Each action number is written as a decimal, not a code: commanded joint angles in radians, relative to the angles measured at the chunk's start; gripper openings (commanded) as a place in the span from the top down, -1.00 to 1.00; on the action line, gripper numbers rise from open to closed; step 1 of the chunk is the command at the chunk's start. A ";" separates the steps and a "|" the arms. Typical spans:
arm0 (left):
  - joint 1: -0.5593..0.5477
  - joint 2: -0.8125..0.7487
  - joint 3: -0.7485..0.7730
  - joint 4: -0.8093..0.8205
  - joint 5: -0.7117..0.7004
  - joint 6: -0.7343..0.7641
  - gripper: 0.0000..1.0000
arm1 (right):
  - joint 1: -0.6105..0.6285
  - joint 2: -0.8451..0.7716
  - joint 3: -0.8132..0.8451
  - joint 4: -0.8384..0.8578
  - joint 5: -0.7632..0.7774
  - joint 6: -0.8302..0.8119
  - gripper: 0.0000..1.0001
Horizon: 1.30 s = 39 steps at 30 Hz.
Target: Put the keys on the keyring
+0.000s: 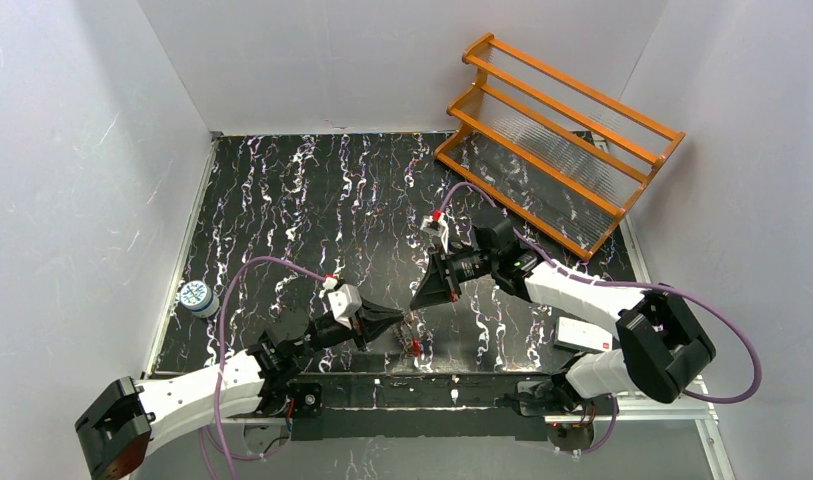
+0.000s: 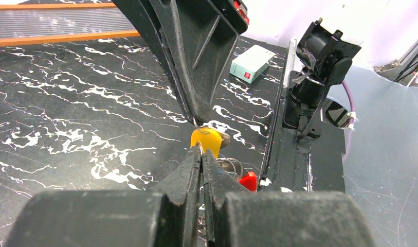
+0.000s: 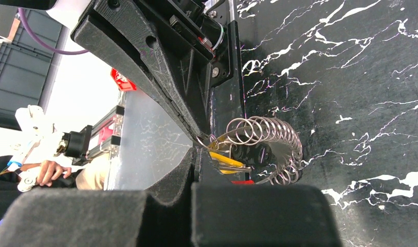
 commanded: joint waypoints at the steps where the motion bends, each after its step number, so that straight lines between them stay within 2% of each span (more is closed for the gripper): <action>1: -0.004 -0.008 0.001 0.035 -0.010 -0.001 1.00 | 0.010 0.020 0.010 0.069 -0.015 0.012 0.97; 21: -0.004 -0.005 0.006 0.035 -0.007 0.001 1.00 | 0.019 0.010 -0.007 -0.004 0.079 -0.045 0.97; 39: -0.004 -0.007 0.003 0.035 -0.007 -0.008 1.00 | 0.020 -0.018 -0.030 0.047 0.172 0.040 0.97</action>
